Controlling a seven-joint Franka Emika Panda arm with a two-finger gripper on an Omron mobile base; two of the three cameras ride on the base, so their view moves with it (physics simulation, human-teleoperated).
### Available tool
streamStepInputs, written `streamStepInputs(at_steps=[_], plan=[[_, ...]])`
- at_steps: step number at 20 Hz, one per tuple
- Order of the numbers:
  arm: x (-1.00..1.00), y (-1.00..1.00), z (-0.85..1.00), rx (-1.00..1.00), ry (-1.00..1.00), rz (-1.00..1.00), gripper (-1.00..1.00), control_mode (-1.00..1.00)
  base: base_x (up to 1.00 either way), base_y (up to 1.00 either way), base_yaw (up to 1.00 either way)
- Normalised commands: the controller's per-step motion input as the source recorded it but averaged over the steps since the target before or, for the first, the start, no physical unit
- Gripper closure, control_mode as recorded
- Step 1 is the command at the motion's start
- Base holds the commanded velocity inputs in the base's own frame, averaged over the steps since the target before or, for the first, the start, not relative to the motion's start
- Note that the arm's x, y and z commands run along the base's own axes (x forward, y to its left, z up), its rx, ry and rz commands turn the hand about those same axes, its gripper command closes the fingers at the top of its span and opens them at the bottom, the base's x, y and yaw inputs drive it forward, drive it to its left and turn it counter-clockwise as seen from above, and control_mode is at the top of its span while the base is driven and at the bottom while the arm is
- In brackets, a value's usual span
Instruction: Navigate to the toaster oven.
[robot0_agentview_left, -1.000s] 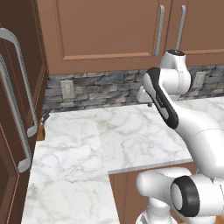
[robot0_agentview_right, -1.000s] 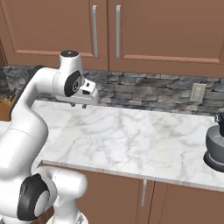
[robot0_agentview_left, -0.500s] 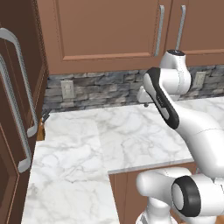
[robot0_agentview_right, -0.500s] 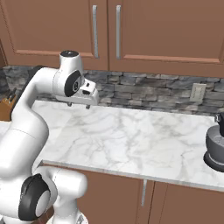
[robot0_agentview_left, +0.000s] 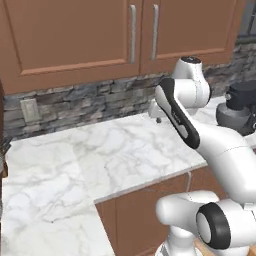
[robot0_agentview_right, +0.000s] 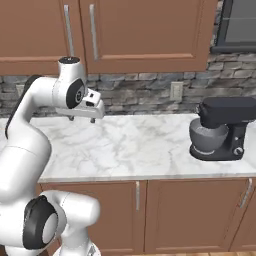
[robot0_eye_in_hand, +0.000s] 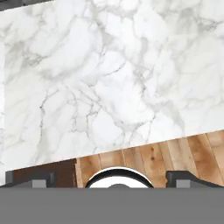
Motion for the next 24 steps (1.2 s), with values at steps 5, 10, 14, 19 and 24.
streamStepInputs(at_steps=[5,10,14,19,24], plan=[[0.00,0.00,0.00,0.00,0.00,0.00,-1.00,1.00,-0.01,-0.23,-0.84],[0.00,0.00,0.00,0.00,0.00,0.00,-1.00,1.00,0.00,-0.31,-0.79],[0.00,0.00,0.00,0.00,0.00,0.00,-1.00,1.00,0.00,-0.37,-0.78],[0.00,0.00,0.00,0.00,0.00,0.00,-1.00,1.00,0.00,-0.41,-0.77],[0.00,0.00,0.00,0.00,0.00,0.00,-1.00,1.00,0.08,-0.35,-0.81]])
